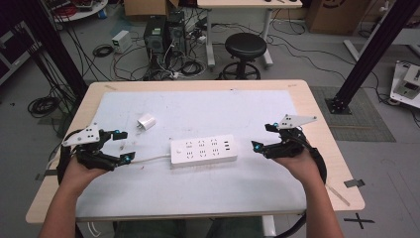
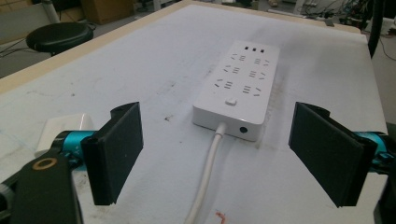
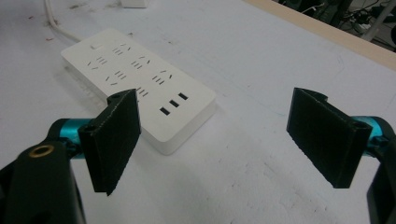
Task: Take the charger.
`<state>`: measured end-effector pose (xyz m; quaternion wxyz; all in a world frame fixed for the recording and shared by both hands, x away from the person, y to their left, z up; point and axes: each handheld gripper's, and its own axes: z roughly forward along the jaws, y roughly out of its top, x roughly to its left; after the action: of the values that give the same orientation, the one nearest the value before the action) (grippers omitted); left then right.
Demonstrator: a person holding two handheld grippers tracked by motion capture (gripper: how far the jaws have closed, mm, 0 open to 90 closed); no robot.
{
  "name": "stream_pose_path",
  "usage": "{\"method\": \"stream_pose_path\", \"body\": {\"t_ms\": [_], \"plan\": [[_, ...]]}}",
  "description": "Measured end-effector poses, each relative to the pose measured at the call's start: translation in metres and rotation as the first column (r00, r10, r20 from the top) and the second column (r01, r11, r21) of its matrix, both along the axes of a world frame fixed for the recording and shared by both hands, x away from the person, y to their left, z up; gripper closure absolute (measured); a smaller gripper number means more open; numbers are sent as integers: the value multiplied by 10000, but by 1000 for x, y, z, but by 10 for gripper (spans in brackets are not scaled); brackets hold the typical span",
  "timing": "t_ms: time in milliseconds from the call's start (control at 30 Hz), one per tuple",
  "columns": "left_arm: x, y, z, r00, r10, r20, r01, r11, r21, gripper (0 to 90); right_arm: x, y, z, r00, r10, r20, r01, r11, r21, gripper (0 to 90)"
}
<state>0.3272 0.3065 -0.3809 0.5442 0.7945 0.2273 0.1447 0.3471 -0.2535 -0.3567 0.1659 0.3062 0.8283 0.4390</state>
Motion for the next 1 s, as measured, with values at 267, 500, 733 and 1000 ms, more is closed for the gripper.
{"method": "stream_pose_path", "body": {"t_ms": [267, 500, 733, 1000], "plan": [[13, -2, 26, 9975, 665, 245, -677, 9965, 484, 178, -4, -1, 2, 10000, -51, 80, 51, 10000, 33, 179], [33, -4, 42, 9930, 1150, 280, -1163, 9919, 518, 178, -7, 1, 3, 9999, -37, 148, 38, 10000, -84, 179], [57, -11, 56, 9904, 1373, 186, -1383, 9874, 763, 178, -7, 3, 4, 9998, 30, 205, -26, 9999, -153, 179], [90, -22, 49, 9856, 1685, -162, -1651, 9779, 1284, 178, -7, 5, 4, 10000, 33, 46, -32, 9997, -226, 179]]}}
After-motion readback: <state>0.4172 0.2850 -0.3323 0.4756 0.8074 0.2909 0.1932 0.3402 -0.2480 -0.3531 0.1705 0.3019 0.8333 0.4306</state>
